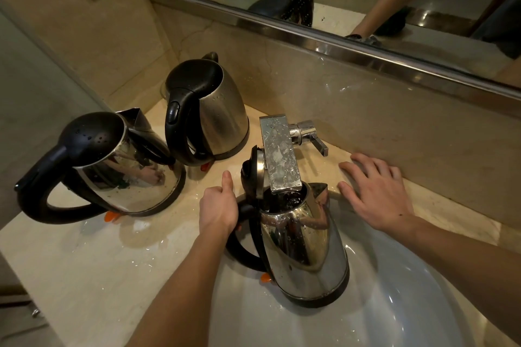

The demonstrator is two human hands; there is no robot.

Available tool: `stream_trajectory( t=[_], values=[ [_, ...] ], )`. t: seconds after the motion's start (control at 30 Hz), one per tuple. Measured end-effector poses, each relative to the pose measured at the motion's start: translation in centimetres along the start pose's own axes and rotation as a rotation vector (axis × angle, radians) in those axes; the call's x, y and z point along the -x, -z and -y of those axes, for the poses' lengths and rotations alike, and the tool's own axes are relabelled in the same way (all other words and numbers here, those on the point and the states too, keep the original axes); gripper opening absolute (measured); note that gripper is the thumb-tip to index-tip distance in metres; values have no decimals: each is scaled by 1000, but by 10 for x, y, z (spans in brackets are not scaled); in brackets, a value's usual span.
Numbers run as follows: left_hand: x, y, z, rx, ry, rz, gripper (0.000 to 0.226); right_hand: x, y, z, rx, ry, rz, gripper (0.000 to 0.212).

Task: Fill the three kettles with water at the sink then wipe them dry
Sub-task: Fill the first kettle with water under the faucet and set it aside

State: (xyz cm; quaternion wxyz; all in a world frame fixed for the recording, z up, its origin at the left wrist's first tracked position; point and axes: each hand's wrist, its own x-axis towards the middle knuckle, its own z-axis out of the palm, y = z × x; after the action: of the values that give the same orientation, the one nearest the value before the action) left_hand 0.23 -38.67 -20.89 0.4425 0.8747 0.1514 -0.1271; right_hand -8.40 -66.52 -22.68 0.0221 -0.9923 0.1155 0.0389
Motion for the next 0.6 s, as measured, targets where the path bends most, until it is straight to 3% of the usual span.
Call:
stream_trajectory(
  t=[0.6],
  values=[
    [0,0,0,7,14,-8,59,0,1,1,9,-4,-1,60]
  ],
)
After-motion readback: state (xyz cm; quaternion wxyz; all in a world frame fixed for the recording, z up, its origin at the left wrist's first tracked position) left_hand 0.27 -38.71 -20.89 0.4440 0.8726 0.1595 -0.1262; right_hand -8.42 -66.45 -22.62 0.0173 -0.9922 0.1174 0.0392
